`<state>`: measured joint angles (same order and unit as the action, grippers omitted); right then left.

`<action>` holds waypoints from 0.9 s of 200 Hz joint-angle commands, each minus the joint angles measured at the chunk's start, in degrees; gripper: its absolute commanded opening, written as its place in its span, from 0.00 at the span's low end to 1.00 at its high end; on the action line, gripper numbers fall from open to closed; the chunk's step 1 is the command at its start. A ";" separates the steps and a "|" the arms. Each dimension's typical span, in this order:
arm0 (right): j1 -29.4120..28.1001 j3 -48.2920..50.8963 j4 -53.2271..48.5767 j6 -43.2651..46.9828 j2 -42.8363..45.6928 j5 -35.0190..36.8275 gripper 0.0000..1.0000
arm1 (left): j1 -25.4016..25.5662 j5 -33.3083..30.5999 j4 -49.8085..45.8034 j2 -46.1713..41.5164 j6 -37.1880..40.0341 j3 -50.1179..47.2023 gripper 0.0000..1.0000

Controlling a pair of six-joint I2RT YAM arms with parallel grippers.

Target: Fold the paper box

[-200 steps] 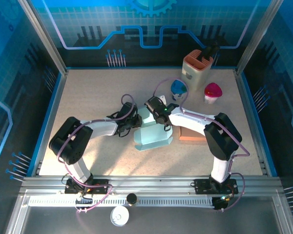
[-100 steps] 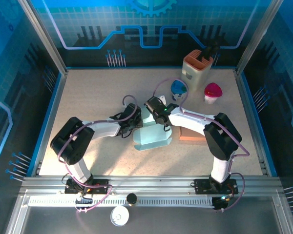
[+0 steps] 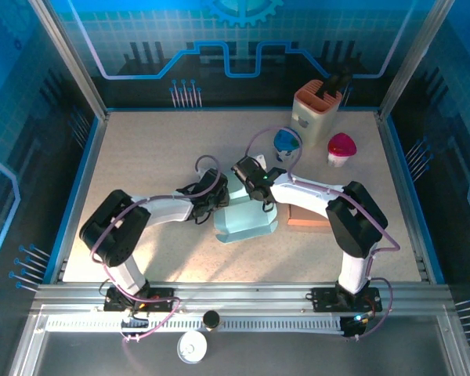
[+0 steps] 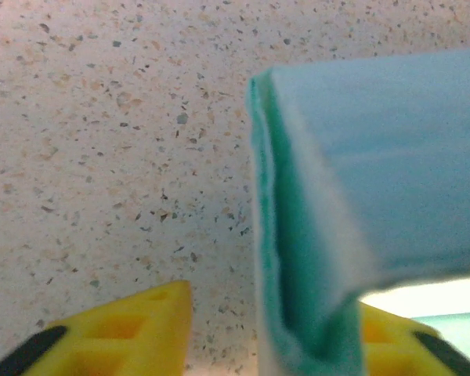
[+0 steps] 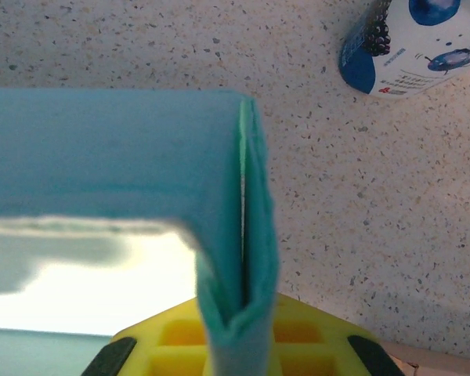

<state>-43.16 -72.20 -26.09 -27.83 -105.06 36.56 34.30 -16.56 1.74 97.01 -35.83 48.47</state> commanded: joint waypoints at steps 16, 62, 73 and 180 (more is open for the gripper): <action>0.52 -1.25 -1.80 -2.30 -1.69 -2.10 0.00 | -0.03 2.80 -6.96 -5.19 1.25 2.39 0.58; 2.22 -2.52 -4.79 -4.39 -2.31 -5.50 0.00 | -0.47 5.59 -11.31 -6.18 1.89 4.20 0.71; 2.47 -3.34 -6.16 -5.13 -2.63 -6.44 0.00 | -0.51 5.37 -11.16 -7.41 1.79 3.84 0.71; 4.24 -7.57 -12.41 -13.04 -2.90 -16.76 0.00 | -2.16 2.57 -22.25 -14.64 8.56 9.13 0.63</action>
<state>-39.68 -78.87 -36.86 -38.68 -107.39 22.00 33.56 -13.52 -14.06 78.87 -31.88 54.72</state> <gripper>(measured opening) 0.082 0.646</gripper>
